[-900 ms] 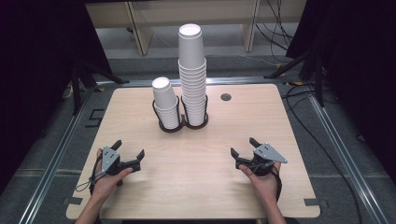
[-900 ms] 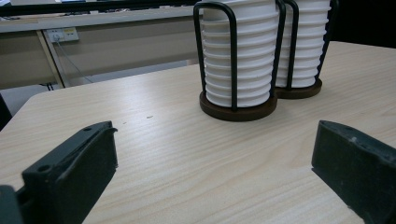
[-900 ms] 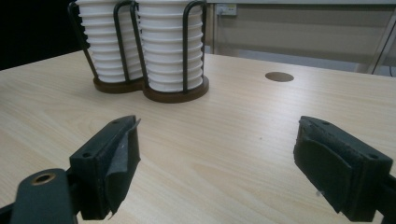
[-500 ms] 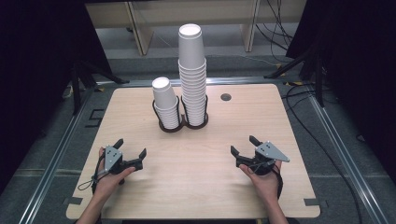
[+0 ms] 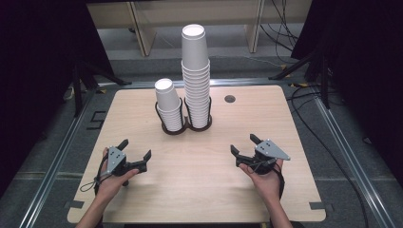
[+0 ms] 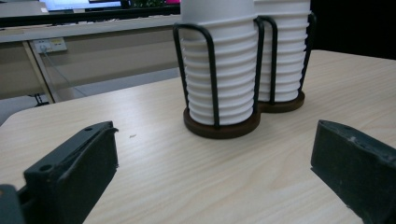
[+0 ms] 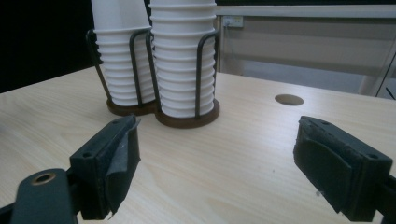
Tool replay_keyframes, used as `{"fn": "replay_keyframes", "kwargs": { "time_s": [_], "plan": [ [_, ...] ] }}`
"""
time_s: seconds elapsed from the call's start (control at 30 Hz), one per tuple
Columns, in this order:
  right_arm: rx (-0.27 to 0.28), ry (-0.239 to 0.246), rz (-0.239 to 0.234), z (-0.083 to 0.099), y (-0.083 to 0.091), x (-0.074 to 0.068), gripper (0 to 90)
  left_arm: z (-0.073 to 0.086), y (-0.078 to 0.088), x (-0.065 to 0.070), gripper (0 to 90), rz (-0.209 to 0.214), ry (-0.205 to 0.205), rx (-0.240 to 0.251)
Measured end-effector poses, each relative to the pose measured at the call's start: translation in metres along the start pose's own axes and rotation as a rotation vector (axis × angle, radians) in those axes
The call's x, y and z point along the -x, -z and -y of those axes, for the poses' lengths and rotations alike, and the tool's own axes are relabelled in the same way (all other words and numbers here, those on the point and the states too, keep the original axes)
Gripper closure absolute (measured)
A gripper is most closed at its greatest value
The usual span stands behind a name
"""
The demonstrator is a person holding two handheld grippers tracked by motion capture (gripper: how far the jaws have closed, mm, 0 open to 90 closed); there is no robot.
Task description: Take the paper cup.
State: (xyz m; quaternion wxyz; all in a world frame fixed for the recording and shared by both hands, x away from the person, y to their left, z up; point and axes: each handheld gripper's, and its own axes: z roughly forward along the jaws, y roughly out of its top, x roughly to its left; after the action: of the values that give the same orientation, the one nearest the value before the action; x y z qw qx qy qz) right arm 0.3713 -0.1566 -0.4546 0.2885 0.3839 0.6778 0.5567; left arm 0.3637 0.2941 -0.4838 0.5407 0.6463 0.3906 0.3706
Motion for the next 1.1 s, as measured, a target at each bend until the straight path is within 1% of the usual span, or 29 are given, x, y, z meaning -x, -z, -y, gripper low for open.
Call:
{"fn": "replay_keyframes", "kwargs": {
  "time_s": [0.03,0.07,0.1,0.13,0.17,0.2,0.23,0.27,0.3,0.33,0.37,0.4,0.43,0.47,0.5,0.53,0.57,0.6,0.67,0.7,0.73,0.77,0.8,0.83,0.87,0.93,1.03,1.07,1.1],
  "plan": [
    [-0.009,0.006,-0.011,-0.002,0.0,0.001,15.2,-0.005,-0.003,0.002,0.3,0.001,0.003,0.002],
    [-0.009,0.006,-0.011,-0.002,0.0,0.001,15.2,-0.005,-0.003,0.002,0.3,0.001,0.003,0.002],
    [0.001,0.013,-0.015,-0.008,-0.004,0.001,15.2,-0.012,-0.008,0.003,0.3,0.018,-0.004,0.02],
    [0.005,-0.008,-0.02,-0.01,-0.005,0.0,15.2,-0.018,-0.011,0.005,0.2,0.03,-0.015,0.019],
    [0.014,-0.008,-0.013,-0.013,-0.006,0.001,15.2,-0.022,-0.014,0.005,0.0,0.037,-0.02,0.021],
    [0.014,-0.007,-0.014,-0.016,-0.007,0.001,15.2,-0.027,-0.019,0.007,0.0,0.051,-0.022,0.052],
    [0.014,-0.007,-0.014,-0.016,-0.007,0.001,15.2,-0.027,-0.019,0.007,0.0,0.051,-0.022,0.052],
    [0.031,-0.002,-0.021,-0.024,-0.012,0.002,15.2,-0.034,-0.021,0.008,0.0,0.065,-0.035,0.039],
    [0.04,0.018,-0.034,-0.027,-0.015,0.003,15.2,-0.042,-0.027,0.01,0.0,0.084,-0.032,0.062],
    [0.026,-0.005,-0.038,-0.03,-0.016,0.001,15.2,-0.047,-0.03,0.011,0.0,0.09,-0.04,0.053],
    [0.054,0.027,-0.035,-0.035,-0.019,0.002,15.2,-0.05,-0.033,0.012,0.0,0.095,-0.045,0.061],
    [0.043,0.01,-0.038,-0.038,-0.02,0.001,15.2,-0.053,-0.038,0.013,0.0,0.106,-0.05,0.09],
    [0.056,0.028,-0.037,-0.042,-0.023,0.001,15.2,-0.057,-0.04,0.014,0.0,0.109,-0.058,0.094],
    [0.044,0.023,-0.043,-0.046,-0.024,0.0,15.2,-0.061,-0.041,0.015,0.0,0.109,-0.065,0.074],
    [0.044,0.023,-0.043,-0.046,-0.024,0.0,15.2,-0.061,-0.041,0.015,0.0,0.109,-0.065,0.074],
    [0.051,0.023,-0.053,-0.054,-0.03,-0.001,15.2,-0.07,-0.048,0.018,0.0,0.118,-0.067,0.087],
    [0.051,0.023,-0.053,-0.054,-0.03,-0.001,15.2,-0.07,-0.048,0.018,0.0,0.118,-0.067,0.087],
    [0.063,0.03,-0.047,-0.061,-0.034,-0.002,15.2,-0.076,-0.054,0.021,0.0,0.132,-0.078,0.104],
    [0.052,0.03,-0.056,-0.064,-0.035,-0.003,15.2,-0.079,-0.056,0.022,0.0,0.137,-0.086,0.096],
    [0.074,0.043,-0.057,-0.071,-0.041,-0.003,15.1,-0.085,-0.062,0.027,0.0,0.146,-0.086,0.11],
    [0.08,0.059,-0.06,-0.074,-0.043,-0.002,15.2,-0.088,-0.064,0.028,0.0,0.146,-0.096,0.103],
    [0.07,0.037,-0.067,-0.077,-0.045,-0.004,15.2,-0.088,-0.064,0.028,0.0,0.146,-0.096,0.103],
    [0.072,0.044,-0.061,-0.081,-0.047,-0.004,15.2,-0.095,-0.07,0.031,0.0,0.158,-0.106,0.119],
    [0.085,0.052,-0.062,-0.083,-0.05,-0.004,15.2,-0.099,-0.073,0.032,0.0,0.16,-0.113,0.122],
    [0.087,0.041,-0.066,-0.086,-0.051,-0.005,15.2,-0.102,-0.076,0.034,0.0,0.165,-0.116,0.126],
    [0.095,0.07,-0.071,-0.094,-0.055,-0.003,15.2,-0.11,-0.083,0.036,0.0,0.174,-0.129,0.132],
    [0.099,0.059,-0.071,-0.102,-0.059,-0.003,15.2,-0.116,-0.088,0.038,0.0,0.178,-0.144,0.132],
    [0.112,0.05,-0.075,-0.105,-0.061,-0.003,15.2,-0.122,-0.094,0.04,0.0,0.183,-0.149,0.137],
    [0.113,0.057,-0.069,-0.108,-0.061,-0.002,15.2,-0.122,-0.094,0.04,0.0,0.183,-0.149,0.137]
  ]
}}
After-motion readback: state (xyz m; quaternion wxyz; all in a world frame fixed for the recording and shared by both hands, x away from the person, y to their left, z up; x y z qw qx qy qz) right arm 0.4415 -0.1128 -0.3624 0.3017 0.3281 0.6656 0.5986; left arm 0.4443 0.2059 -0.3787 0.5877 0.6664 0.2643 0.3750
